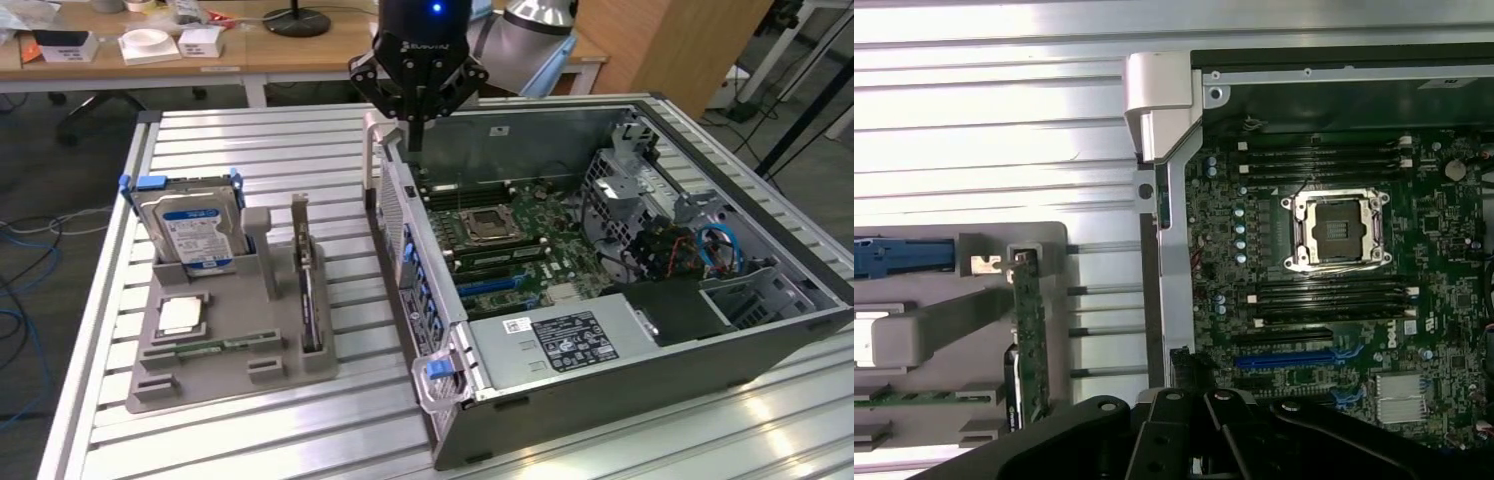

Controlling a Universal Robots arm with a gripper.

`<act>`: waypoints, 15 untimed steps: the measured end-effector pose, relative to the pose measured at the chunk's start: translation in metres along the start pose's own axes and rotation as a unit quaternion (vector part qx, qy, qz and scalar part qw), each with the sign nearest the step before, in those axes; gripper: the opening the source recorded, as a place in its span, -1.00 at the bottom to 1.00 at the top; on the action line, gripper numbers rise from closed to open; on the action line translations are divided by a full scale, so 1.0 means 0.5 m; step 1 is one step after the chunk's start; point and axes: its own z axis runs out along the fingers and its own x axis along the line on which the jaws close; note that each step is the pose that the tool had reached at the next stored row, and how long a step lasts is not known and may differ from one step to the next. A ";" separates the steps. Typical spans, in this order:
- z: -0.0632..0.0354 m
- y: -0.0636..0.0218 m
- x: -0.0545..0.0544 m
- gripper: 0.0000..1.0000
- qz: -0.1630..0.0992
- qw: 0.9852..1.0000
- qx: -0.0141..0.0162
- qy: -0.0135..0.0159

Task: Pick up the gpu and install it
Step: 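Reach for the gpu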

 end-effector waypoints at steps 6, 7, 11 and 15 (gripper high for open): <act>0.000 0.000 0.004 -0.79 0.000 1.000 0.000 0.000; 0.000 0.000 0.004 -0.79 0.000 1.000 0.000 0.000; 0.000 0.000 0.006 -0.79 0.000 1.000 0.000 0.000; 0.000 -0.001 0.008 -0.79 0.000 1.000 0.000 0.000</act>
